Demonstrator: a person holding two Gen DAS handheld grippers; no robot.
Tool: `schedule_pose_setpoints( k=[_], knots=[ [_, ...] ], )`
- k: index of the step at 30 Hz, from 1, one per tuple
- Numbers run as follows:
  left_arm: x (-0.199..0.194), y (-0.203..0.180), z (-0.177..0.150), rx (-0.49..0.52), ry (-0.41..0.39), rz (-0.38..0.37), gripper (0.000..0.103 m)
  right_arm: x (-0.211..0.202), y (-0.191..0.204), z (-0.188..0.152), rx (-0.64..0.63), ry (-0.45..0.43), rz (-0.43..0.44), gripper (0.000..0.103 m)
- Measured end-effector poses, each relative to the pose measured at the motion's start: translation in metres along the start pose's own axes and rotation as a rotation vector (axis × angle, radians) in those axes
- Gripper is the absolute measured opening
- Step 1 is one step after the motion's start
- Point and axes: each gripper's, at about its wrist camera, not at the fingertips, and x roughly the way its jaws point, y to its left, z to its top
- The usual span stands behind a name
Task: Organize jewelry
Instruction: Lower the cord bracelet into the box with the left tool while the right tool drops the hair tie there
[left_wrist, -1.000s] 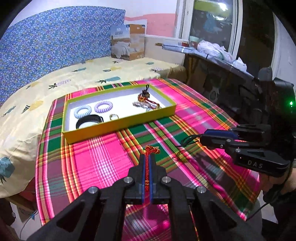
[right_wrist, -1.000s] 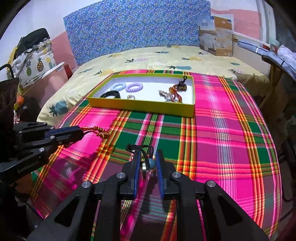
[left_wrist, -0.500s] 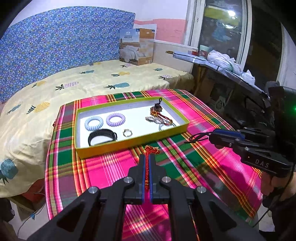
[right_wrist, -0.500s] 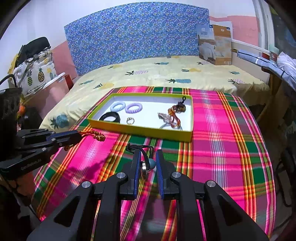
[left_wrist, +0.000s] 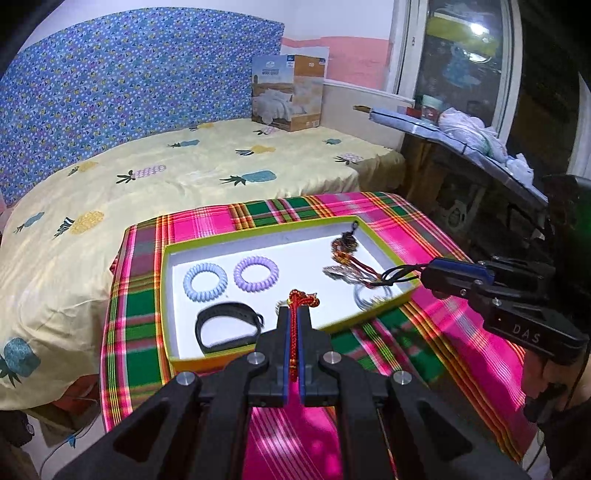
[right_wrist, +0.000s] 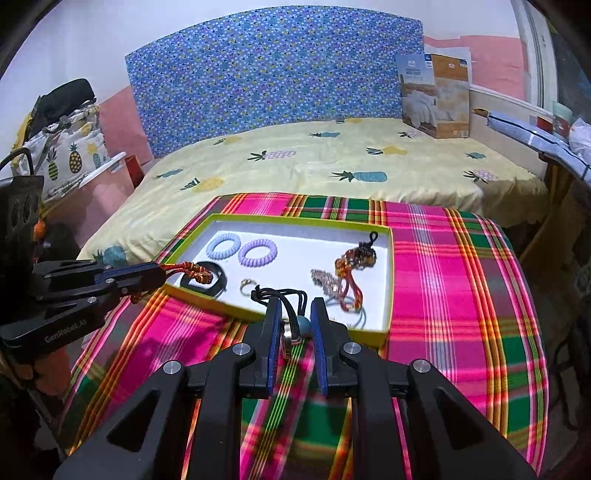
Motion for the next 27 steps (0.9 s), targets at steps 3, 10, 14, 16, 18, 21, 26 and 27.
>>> schedule_pose_setpoints(
  k=[3, 10, 14, 16, 18, 21, 26, 27],
  knots=[
    [0.012, 0.009, 0.009, -0.009, 0.005, 0.011, 0.003, 0.013, -0.004, 0.006, 0.007, 0.01, 0.001, 0.016],
    [0.038, 0.028, 0.019, -0.032, 0.029, 0.029, 0.003, 0.048, -0.01, 0.012, 0.012, 0.053, 0.003, 0.016],
    [0.052, 0.038, 0.023, -0.049, 0.04, 0.035, 0.003, 0.067, -0.011, 0.011, 0.024, 0.08, 0.007, 0.016],
    [0.058, 0.043, 0.024, -0.058, 0.044, 0.037, 0.003, 0.076, -0.011, 0.011, 0.028, 0.09, 0.009, 0.016],
    [0.064, 0.046, 0.026, -0.061, 0.05, 0.038, 0.003, 0.084, -0.011, 0.011, 0.027, 0.101, 0.013, 0.016],
    [0.074, 0.05, 0.025, -0.06, 0.066, 0.044, 0.003, 0.094, -0.01, 0.011, 0.024, 0.122, 0.016, 0.016],
    [0.089, 0.055, 0.02, -0.066, 0.105, 0.044, 0.003, 0.107, -0.009, 0.007, 0.015, 0.164, 0.018, 0.016],
    [0.091, 0.055, 0.019, -0.066, 0.11, 0.045, 0.003, 0.109, -0.009, 0.006, 0.015, 0.17, 0.019, 0.016]
  ],
)
